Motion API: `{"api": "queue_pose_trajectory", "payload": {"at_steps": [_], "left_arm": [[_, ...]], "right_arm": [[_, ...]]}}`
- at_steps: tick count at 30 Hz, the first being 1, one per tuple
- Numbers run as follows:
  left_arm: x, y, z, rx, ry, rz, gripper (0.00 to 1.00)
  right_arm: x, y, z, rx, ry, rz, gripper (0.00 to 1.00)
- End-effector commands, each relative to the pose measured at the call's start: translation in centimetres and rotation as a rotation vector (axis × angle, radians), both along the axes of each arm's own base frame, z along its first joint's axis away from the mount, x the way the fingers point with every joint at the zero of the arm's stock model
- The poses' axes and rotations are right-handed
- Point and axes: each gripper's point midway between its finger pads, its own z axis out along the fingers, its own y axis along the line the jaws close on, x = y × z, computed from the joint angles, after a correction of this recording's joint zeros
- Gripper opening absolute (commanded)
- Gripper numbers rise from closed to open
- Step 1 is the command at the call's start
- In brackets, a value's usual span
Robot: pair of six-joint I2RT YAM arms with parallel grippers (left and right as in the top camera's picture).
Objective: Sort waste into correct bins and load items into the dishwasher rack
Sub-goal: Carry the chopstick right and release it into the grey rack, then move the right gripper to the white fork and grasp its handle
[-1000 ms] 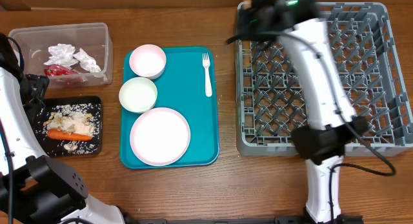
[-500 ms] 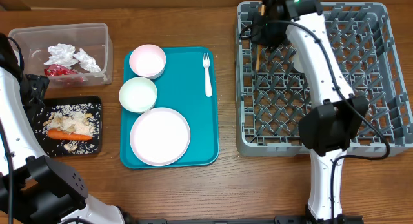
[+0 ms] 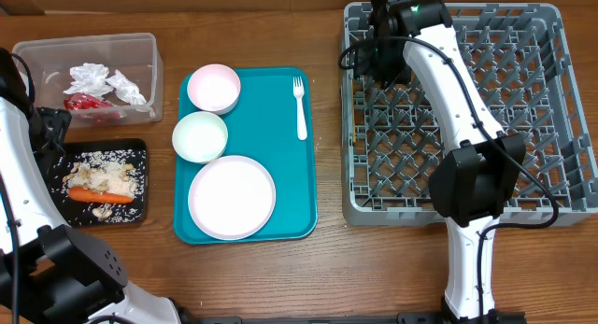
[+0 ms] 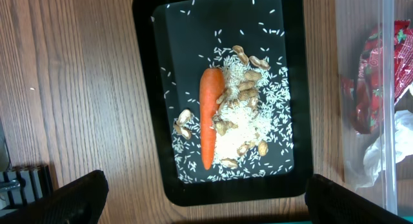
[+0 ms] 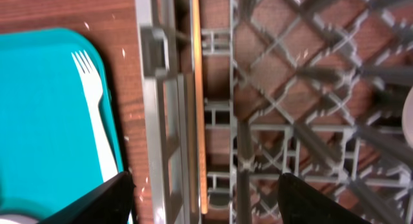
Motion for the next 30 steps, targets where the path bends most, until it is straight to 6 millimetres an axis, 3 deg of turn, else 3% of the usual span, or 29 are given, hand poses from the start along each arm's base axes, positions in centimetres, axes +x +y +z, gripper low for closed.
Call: {"api": "queue_pose_trajectory", "payload": {"at_steps": [1,5,8,12,16,19,25,30], "left_arm": [[-0.1,-0.2,0.4,0.006,-0.018,0.018,1.0],[-0.1,-0.2,0.4,0.006,-0.017,0.018,1.0],[-0.1,-0.2,0.4,0.006,-0.018,0.018,1.0],[-0.1,-0.2,0.4,0.006,-0.018,0.018,1.0],[-0.1,-0.2,0.4,0.006,-0.018,0.018,1.0],[-0.1,-0.2,0.4,0.006,-0.018,0.018,1.0],[-0.1,-0.2,0.4,0.006,-0.018,0.018,1.0],[-0.1,-0.2,0.4,0.006,-0.018,0.017,1.0]], "right_arm": [[-1.0,1.8,2.4,0.058,-0.024,0.037,0.75],[-2.4,5.9,4.3,0.163,-0.039,0.12,0.75],[-3.1,9.3,4.6,0.173,-0.069,0.183,0.75],[-3.2,12.0,3.9,0.075,-0.13,0.134,0.75],[-2.9,14.1,2.0,-0.03,-0.19,0.069,0.74],[-2.7,15.3,0.3,-0.032,-0.184,0.078,0.73],[-1.9,15.8,-3.4,-0.05,-0.15,0.073,0.73],[-1.7,16.0,-5.1,-0.06,-0.136,0.09,0.72]]}}
